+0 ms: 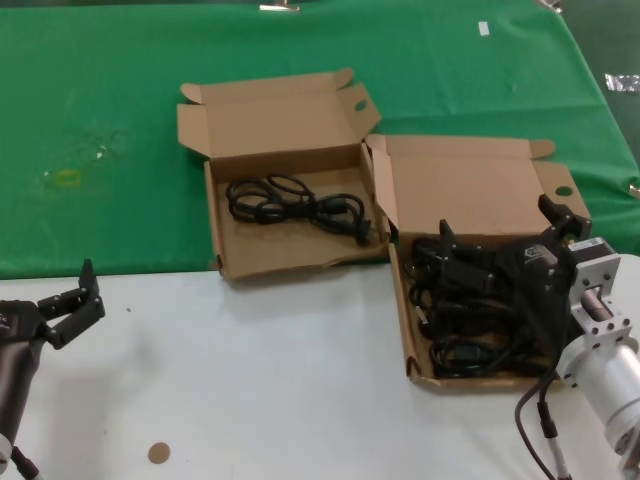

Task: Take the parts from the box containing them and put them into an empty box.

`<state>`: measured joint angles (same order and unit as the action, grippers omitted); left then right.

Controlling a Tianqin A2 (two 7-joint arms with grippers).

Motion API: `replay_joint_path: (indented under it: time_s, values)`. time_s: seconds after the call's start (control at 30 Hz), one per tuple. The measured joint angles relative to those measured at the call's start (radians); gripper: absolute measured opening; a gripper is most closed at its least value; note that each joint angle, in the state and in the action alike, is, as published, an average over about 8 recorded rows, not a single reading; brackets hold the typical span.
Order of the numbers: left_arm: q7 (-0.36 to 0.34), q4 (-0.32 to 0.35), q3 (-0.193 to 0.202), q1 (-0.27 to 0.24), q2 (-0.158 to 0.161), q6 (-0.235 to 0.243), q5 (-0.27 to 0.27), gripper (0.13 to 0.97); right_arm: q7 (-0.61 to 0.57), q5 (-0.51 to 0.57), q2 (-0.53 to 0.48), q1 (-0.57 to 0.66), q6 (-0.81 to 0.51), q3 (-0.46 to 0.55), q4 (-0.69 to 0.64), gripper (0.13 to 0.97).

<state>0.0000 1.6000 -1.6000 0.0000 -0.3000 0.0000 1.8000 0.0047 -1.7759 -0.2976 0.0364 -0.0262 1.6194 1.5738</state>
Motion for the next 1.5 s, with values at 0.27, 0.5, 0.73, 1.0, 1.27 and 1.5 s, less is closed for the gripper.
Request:
replay_joint_path:
  time_s: [0.27,0.5,0.73,1.0,1.27,1.5]
  values:
    - [0.0,0.0,0.0,0.0,0.0,0.0,0.0,0.966,0.0,0.0,0.0,0.0,0.0,0.0,0.0,0.966]
    - [0.0,0.0,0.0,0.0,0.0,0.0,0.0,0.966,0.0,0.0,0.0,0.0,0.0,0.0,0.0,0.966]
    - [0.0,0.0,0.0,0.0,0.0,0.0,0.0,0.966,0.0,0.0,0.0,0.0,0.0,0.0,0.0,0.966]
    - [0.0,0.0,0.0,0.0,0.0,0.0,0.0,0.966,0.0,0.0,0.0,0.0,0.0,0.0,0.0,0.966]
    - [0.0,0.0,0.0,0.0,0.0,0.0,0.0,0.966,0.0,0.0,0.0,0.0,0.0,0.0,0.0,0.966]
    - [0.0,0.0,0.0,0.0,0.0,0.0,0.0,0.966,0.0,0.0,0.0,0.0,0.0,0.0,0.0,0.966]
